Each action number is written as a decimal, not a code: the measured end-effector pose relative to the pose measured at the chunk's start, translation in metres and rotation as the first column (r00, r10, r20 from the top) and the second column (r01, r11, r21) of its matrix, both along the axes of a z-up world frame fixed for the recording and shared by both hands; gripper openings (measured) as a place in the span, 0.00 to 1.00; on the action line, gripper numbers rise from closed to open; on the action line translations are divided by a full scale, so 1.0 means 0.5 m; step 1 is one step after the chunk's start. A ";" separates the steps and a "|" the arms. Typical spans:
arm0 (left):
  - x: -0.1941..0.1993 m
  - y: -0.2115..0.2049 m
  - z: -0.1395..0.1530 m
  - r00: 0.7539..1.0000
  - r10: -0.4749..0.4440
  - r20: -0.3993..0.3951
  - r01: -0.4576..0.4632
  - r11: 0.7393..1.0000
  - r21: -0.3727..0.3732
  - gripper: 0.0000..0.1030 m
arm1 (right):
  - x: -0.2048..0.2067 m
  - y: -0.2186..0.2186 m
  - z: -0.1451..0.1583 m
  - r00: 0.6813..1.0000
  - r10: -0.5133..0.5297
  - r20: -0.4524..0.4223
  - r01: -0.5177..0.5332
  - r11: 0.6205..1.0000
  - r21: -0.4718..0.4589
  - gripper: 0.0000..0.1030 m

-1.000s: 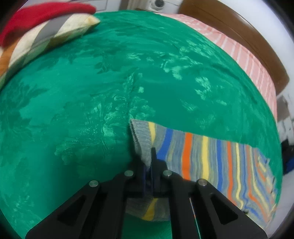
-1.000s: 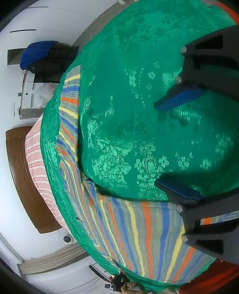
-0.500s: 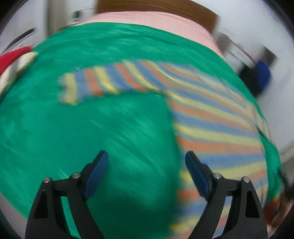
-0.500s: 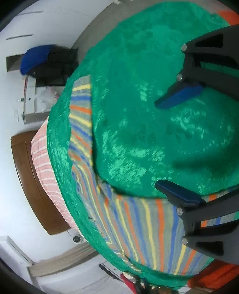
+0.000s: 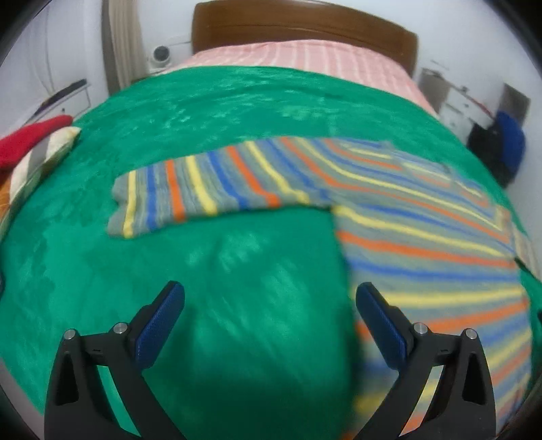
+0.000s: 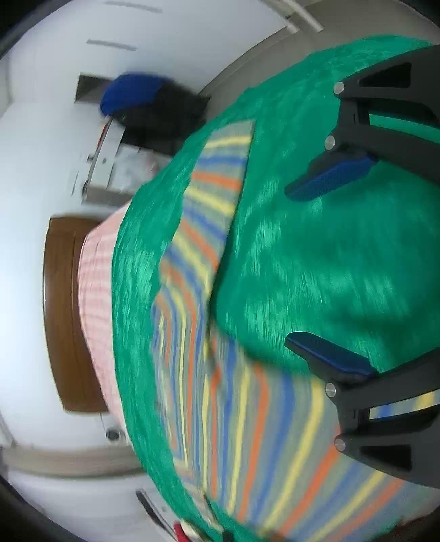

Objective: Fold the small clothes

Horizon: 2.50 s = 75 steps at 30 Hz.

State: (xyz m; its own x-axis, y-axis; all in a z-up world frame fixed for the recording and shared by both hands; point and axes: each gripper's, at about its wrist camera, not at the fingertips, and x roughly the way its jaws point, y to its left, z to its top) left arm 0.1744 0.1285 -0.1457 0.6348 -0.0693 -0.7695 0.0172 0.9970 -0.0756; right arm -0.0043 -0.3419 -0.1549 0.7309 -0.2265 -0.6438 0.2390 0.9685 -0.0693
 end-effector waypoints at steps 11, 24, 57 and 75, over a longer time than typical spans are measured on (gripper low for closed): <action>0.023 0.007 -0.087 1.000 -0.020 0.020 0.018 0.997 0.078 1.00 | 0.017 -0.071 -0.074 1.000 -0.008 -0.015 0.010 0.994 0.113 0.85; 0.033 0.010 -0.087 1.000 -0.021 0.017 0.019 0.998 0.064 1.00 | 0.004 -0.058 -0.077 1.000 -0.011 0.005 0.011 0.995 0.098 0.86; 0.034 0.011 -0.087 1.000 -0.021 0.017 0.020 0.998 0.065 1.00 | 0.005 -0.064 -0.076 1.000 -0.007 0.010 0.006 0.995 0.098 0.87; 0.034 0.011 -0.087 1.000 -0.022 0.017 0.021 0.998 0.066 1.00 | 0.005 -0.063 -0.076 1.000 -0.009 0.011 0.008 0.995 0.097 0.88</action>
